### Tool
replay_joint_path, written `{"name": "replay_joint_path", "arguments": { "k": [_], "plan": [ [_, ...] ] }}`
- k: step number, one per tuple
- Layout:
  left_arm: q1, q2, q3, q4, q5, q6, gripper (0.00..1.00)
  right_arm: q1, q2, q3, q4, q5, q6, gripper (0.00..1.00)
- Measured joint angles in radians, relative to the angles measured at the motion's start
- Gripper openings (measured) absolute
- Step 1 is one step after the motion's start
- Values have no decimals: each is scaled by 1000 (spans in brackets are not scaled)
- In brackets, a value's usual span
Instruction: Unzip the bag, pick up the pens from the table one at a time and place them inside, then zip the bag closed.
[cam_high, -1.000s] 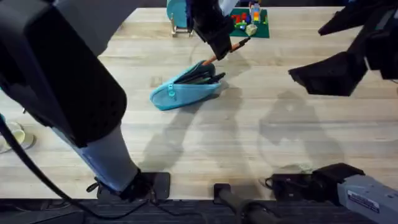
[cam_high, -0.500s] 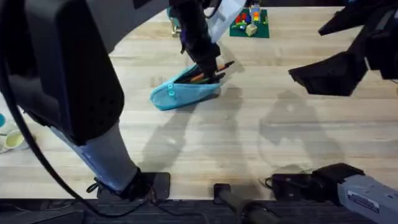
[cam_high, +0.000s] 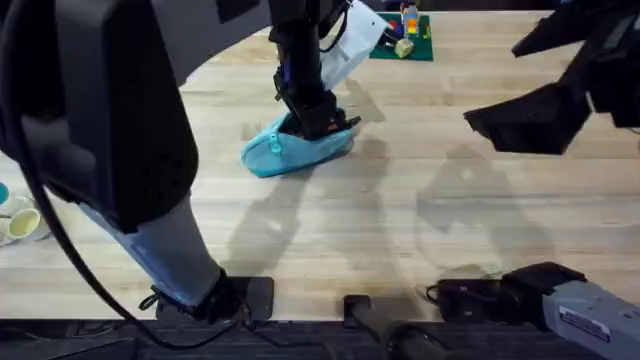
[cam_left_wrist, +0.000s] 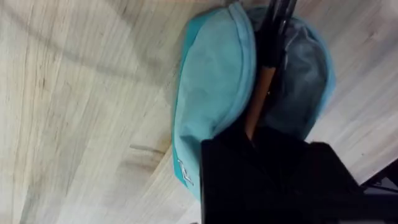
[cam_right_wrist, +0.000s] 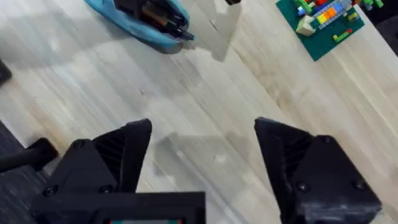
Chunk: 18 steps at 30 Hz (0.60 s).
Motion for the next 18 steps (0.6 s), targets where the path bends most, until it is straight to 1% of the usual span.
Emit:
{"name": "replay_joint_path", "arguments": {
  "k": [6,7,9,10,11,12,13,14,15,18],
  "plan": [
    [1,0,0,0,-1,0,44,0,0,0,0,0,-2,996],
    [1,0,0,0,-1,2,64,0,0,0,2,0,-3,996],
    [1,0,0,1,-7,6,277,0,0,0,7,0,-3,996],
    [1,0,0,3,-7,6,445,0,0,0,8,0,-3,996],
    [1,0,0,4,-8,7,587,0,0,0,8,0,-3,996],
    [1,0,0,9,-8,7,760,0,0,0,8,0,-3,996],
    [1,0,0,13,-9,7,906,0,0,0,8,0,-3,996],
    [2,0,0,15,-10,5,970,0,0,0,8,0,-3,996],
    [2,0,0,15,-11,4,988,0,0,0,8,0,-3,996],
    [3,0,0,15,-11,4,994,0,0,0,8,0,-3,997]
  ]
}}
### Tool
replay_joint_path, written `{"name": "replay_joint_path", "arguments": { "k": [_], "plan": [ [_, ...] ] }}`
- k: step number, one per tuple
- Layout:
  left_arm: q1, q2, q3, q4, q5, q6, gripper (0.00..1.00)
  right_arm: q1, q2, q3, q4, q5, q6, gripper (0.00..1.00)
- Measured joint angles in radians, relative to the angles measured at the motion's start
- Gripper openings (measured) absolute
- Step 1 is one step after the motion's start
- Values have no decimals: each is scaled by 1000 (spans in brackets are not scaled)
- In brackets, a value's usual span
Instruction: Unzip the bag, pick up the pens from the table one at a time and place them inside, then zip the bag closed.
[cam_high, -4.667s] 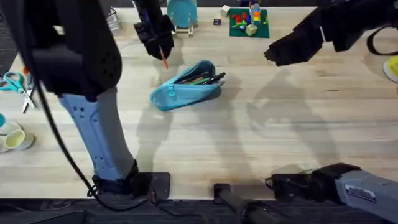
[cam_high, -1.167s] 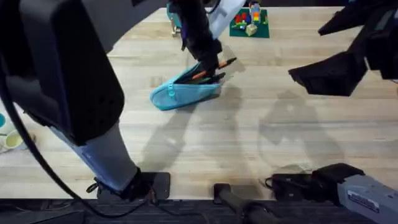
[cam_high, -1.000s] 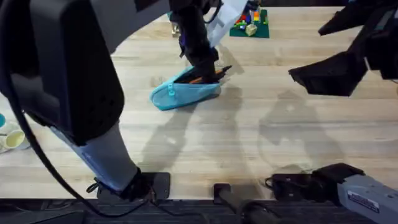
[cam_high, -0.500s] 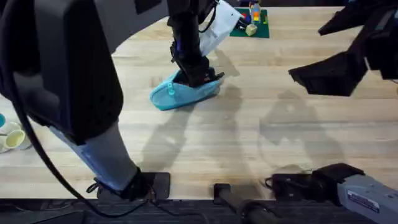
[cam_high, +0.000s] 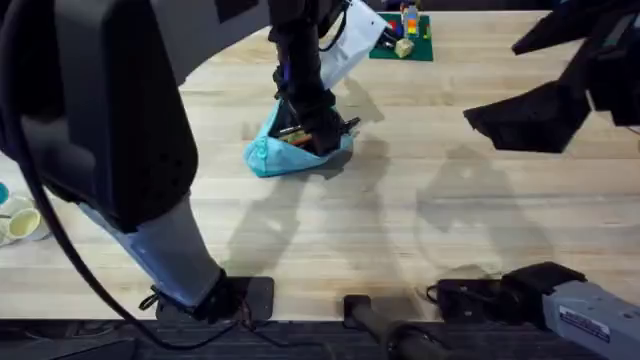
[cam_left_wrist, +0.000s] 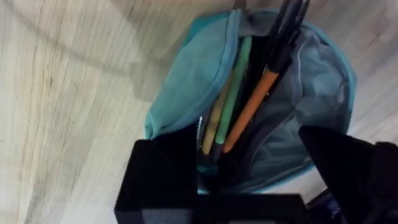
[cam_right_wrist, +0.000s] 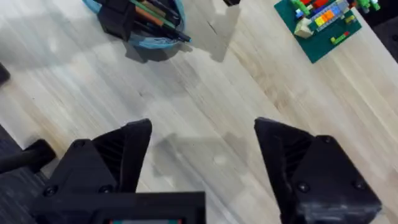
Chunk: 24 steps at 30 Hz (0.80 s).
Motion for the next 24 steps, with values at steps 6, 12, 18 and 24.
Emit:
{"name": "replay_joint_path", "arguments": {
  "k": [6,12,18,24],
  "plan": [
    [0,0,0,0,0,0,996,0,0,0,0,0,0,996],
    [0,0,0,0,5,0,996,0,0,0,0,0,0,996],
    [6,-6,-1,0,20,0,995,0,0,0,0,0,0,996],
    [7,-123,-10,-21,23,0,995,0,0,0,0,0,0,996]
  ]
}}
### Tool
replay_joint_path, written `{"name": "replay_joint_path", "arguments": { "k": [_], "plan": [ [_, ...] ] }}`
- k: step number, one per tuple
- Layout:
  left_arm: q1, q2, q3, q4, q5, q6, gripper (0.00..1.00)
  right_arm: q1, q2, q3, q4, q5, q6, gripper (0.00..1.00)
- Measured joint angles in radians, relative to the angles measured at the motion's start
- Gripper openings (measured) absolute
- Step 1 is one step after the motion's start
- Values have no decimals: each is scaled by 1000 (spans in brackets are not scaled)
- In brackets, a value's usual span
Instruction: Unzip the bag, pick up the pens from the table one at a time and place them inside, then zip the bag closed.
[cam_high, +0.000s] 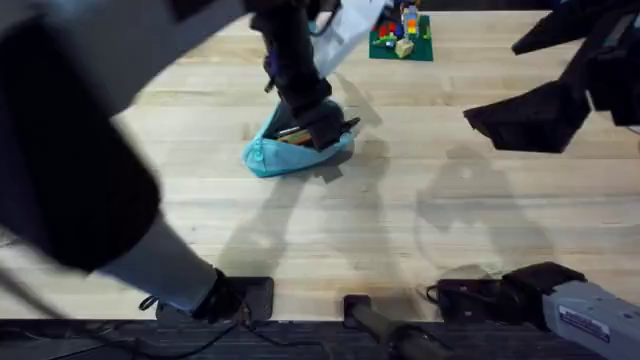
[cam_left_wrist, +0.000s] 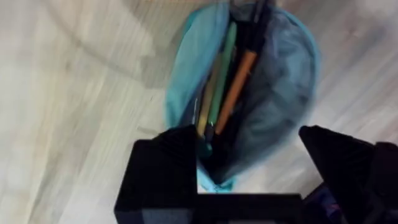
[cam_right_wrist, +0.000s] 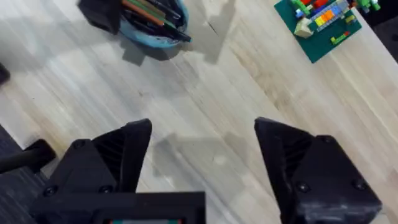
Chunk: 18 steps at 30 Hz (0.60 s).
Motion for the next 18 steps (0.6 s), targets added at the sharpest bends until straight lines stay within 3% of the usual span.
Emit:
{"name": "replay_joint_path", "arguments": {
  "k": [9,13,18],
  "plan": [
    [20,-270,0,-82,14,0,995,0,7,0,10,0,0,996],
    [87,-347,0,-111,63,12,995,0,36,0,15,0,0,996],
    [224,-440,0,-122,138,39,995,3,59,0,22,0,0,996]
  ]
}}
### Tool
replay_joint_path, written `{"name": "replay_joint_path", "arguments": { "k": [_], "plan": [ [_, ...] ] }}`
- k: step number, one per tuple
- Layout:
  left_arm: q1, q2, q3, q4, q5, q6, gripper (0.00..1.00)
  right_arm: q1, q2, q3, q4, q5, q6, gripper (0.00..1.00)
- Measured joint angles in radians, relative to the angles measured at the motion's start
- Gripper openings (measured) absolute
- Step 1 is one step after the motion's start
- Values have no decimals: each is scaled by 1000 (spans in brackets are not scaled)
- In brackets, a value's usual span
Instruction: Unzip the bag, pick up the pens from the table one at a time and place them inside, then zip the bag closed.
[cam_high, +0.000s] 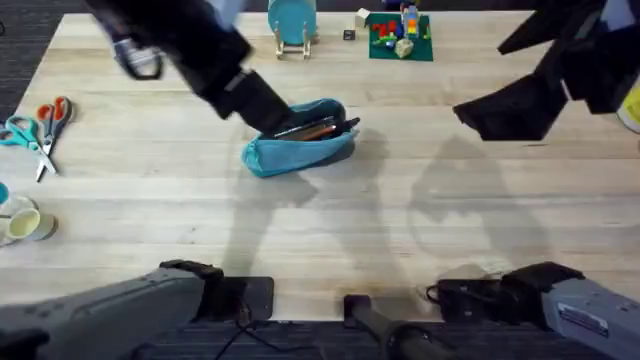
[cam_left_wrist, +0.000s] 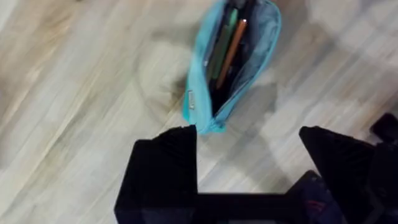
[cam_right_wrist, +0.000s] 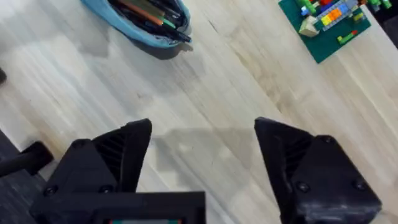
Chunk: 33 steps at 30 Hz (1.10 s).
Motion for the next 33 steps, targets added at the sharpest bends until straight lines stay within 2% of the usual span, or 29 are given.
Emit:
{"name": "replay_joint_path", "arguments": {
  "k": [3,5,10,15,18,21,26,33],
  "plan": [
    [74,-54,-1,0,49,11,995,0,7,0,13,0,0,996],
    [106,-92,-19,6,79,24,995,0,14,0,16,0,0,996],
    [123,-225,-201,41,98,77,995,0,40,0,16,0,0,997],
    [123,-395,-429,98,14,113,995,0,72,0,25,0,0,997],
    [123,-518,-527,97,-48,120,995,0,92,0,37,0,0,996],
    [129,-637,-602,99,-78,122,995,0,113,0,38,0,0,997],
    [161,-737,-663,101,-98,111,995,0,146,0,39,0,0,996],
    [215,-755,-669,99,-102,77,993,2,163,0,40,-40,0,996]
  ]
}}
